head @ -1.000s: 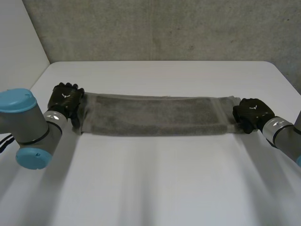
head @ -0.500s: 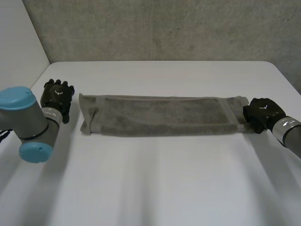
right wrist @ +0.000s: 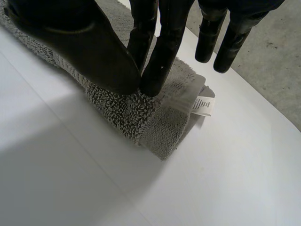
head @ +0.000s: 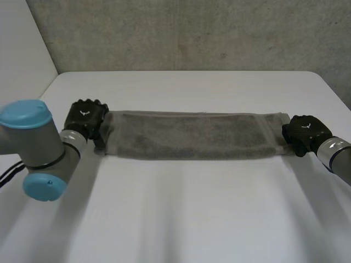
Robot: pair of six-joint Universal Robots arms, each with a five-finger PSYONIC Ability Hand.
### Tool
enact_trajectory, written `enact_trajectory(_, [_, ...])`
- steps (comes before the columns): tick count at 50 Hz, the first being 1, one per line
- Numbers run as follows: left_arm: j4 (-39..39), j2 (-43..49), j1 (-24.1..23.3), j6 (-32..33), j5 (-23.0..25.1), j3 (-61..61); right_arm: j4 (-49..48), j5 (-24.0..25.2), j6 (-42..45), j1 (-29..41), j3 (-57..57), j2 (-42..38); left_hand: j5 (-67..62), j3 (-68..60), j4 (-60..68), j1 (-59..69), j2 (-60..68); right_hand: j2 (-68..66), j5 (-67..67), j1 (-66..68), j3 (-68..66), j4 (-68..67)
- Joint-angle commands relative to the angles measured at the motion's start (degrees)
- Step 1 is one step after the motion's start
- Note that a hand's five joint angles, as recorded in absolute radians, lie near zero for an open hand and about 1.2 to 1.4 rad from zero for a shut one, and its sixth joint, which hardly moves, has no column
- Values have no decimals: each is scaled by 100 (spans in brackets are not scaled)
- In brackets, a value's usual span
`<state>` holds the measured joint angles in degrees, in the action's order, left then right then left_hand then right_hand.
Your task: Fold the towel.
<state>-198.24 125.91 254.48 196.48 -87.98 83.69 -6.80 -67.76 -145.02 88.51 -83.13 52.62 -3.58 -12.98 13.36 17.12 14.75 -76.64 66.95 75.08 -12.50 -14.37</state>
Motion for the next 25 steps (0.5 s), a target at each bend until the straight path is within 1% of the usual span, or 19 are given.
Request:
enact_trajectory(1, [-223, 627, 6, 477, -123, -414, 3, 8, 9, -36, -1, 2, 134, 298, -336, -489, -251, -336, 305, 492, 250, 437])
enact_trajectory(5, [-426, 724, 6, 768, -185, -467, 3, 0, 9, -36, 7, 2, 134, 298, -336, -489, -251, -336, 305, 492, 250, 437])
enact_trajectory(13, [-734, 715, 102, 883, -325, -476, 12, -18, 9, -36, 16, 2, 117, 298, -336, -472, -234, -336, 305, 492, 250, 437])
enact_trajectory(25, [-708, 689, 216, 1165, -369, -388, 47, 61, 62, -185, 69, -7, 134, 298, -336, -489, -251, -336, 305, 492, 250, 437])
